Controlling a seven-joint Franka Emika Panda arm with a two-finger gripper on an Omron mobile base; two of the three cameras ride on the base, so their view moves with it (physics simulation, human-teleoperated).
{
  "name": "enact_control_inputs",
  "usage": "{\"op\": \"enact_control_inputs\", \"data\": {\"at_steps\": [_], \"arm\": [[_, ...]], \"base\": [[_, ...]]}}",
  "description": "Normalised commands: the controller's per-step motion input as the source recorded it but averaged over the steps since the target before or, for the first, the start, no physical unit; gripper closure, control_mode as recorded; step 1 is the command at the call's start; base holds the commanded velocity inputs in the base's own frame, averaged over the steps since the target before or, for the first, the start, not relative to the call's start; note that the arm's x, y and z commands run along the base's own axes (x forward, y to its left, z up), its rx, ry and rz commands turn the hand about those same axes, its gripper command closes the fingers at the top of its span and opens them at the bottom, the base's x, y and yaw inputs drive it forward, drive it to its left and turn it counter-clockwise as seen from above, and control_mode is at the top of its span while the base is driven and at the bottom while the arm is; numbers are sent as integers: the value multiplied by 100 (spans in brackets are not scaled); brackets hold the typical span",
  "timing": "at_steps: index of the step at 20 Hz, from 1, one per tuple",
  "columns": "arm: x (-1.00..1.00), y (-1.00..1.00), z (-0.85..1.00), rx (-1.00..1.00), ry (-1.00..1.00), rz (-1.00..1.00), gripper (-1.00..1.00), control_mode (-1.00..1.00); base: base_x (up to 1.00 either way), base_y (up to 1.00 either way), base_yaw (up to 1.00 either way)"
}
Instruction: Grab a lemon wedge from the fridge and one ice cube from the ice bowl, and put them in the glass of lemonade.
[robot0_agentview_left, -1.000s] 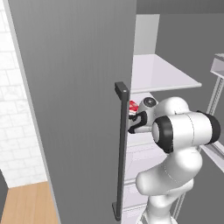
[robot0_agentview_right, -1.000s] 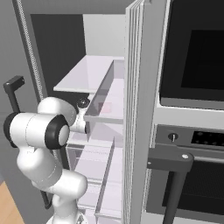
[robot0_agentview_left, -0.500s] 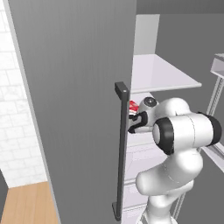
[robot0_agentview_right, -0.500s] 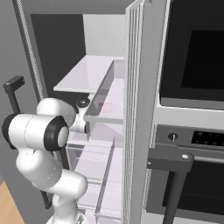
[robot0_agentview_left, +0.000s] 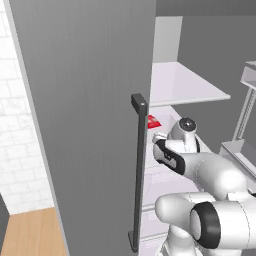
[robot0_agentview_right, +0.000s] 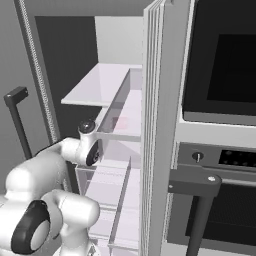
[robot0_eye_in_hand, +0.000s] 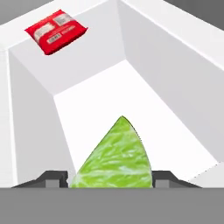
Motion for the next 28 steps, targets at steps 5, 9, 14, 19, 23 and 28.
{"op": "enact_control_inputs", "data": {"at_steps": [5, 9, 14, 19, 23, 28], "arm": [[-77, -2, 100, 0, 0, 6, 100, -100], [-82, 0, 100, 0, 4, 9, 100, -100], [-100, 0, 99, 0, 14, 12, 100, -100], [-100, 0, 90, 0, 25, 7, 100, -100], [-100, 0, 55, -2, 17, 4, 100, -100], [-100, 1, 1, -2, -1, 2, 100, -100]], "base": [[0, 0, 0], [0, 0, 0], [0, 0, 0], [0, 0, 0], [0, 0, 0], [0, 0, 0]]}}
